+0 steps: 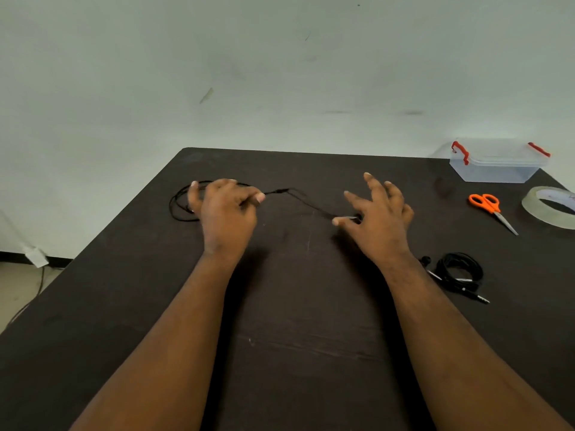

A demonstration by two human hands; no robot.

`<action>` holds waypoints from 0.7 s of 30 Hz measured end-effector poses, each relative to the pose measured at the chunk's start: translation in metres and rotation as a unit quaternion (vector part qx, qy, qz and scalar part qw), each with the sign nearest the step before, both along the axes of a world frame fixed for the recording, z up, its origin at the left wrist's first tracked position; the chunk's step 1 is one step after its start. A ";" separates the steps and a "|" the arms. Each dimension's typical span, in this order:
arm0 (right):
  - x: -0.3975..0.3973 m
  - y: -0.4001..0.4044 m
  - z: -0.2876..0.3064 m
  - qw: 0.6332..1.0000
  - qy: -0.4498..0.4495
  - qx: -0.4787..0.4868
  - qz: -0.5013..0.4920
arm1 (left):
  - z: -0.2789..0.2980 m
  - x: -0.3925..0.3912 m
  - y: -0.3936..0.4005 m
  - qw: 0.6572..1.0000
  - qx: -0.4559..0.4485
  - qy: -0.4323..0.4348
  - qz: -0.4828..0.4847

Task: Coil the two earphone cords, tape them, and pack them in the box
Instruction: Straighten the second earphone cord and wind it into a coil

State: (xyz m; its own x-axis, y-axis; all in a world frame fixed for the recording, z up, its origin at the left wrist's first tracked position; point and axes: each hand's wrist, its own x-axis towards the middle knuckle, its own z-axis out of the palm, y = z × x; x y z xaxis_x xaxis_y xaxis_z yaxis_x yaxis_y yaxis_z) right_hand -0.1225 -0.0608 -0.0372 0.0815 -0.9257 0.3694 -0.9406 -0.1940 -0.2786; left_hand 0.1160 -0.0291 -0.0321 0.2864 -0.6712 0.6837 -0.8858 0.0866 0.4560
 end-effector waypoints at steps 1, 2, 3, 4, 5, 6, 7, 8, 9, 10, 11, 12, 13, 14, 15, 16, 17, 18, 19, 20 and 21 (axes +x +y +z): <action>0.005 0.001 0.000 1.000 0.011 0.013 0.021 | -0.001 -0.007 0.000 1.000 0.008 -0.009 -0.021; 0.012 0.003 -0.001 0.999 0.016 0.004 0.047 | -0.002 -0.013 -0.001 0.999 0.016 -0.019 -0.039; 0.019 0.006 -0.001 0.997 0.011 -0.027 0.078 | -0.004 -0.019 -0.002 0.998 0.022 -0.034 -0.056; 0.025 0.008 -0.003 0.991 0.003 -0.070 0.111 | -0.006 -0.024 -0.002 0.996 0.030 -0.049 -0.073; 0.031 0.010 -0.005 0.983 0.002 -0.115 0.143 | -0.007 -0.029 -0.002 0.993 0.037 -0.061 -0.091; 0.035 0.010 -0.008 0.974 0.006 -0.153 0.169 | -0.008 -0.033 -0.002 0.991 0.042 -0.066 -0.109; 0.038 0.009 -0.009 0.966 0.005 -0.179 0.188 | -0.008 -0.037 -0.002 0.989 0.048 -0.063 -0.128; 0.038 0.009 -0.010 0.961 -0.004 -0.193 0.200 | -0.008 -0.040 -0.001 0.986 0.055 -0.054 -0.145; 0.038 0.008 -0.009 0.958 -0.017 -0.203 0.204 | -0.008 -0.042 0.001 0.984 0.062 -0.044 -0.158; 0.036 0.008 -0.009 0.956 -0.025 -0.210 0.203 | -0.007 -0.044 0.002 0.983 0.066 -0.034 -0.166; 0.034 0.007 -0.008 0.956 -0.023 -0.216 0.200 | -0.006 -0.045 0.002 0.982 0.068 -0.027 -0.173; 0.032 0.006 -0.007 0.956 -0.016 -0.218 0.198 | -0.006 -0.046 0.003 0.981 0.071 -0.021 -0.182; 0.031 0.004 -0.007 0.956 -0.011 -0.219 0.196 | -0.005 -0.045 0.003 0.979 0.073 -0.017 -0.192; 0.029 0.003 -0.007 0.957 -0.011 -0.220 0.190 | -0.004 -0.044 0.003 0.977 0.077 -0.019 -0.198; 0.026 0.002 -0.007 0.958 -0.022 -0.222 0.180 | -0.003 -0.040 0.002 0.977 0.079 -0.028 -0.196; 0.021 0.000 -0.006 0.960 -0.045 -0.224 0.163 | -0.002 -0.036 0.001 0.979 0.078 -0.038 -0.184; 0.015 -0.001 -0.005 0.962 -0.076 -0.224 0.139 | 0.000 -0.030 0.000 0.982 0.075 -0.043 -0.169; 0.010 -0.002 -0.003 0.964 -0.103 -0.219 0.113 | 0.001 -0.025 -0.001 0.984 0.072 -0.041 -0.159; 0.007 -0.002 -0.003 0.966 -0.113 -0.212 0.091 | 0.003 -0.020 -0.002 0.985 0.070 -0.037 -0.154; 0.005 -0.002 -0.002 0.970 -0.105 -0.207 0.075 | 0.003 -0.018 -0.003 0.985 0.073 -0.040 -0.154; 0.005 -0.002 -0.002 0.972 -0.093 -0.206 0.066 | 0.004 -0.016 -0.003 0.984 0.079 -0.048 -0.153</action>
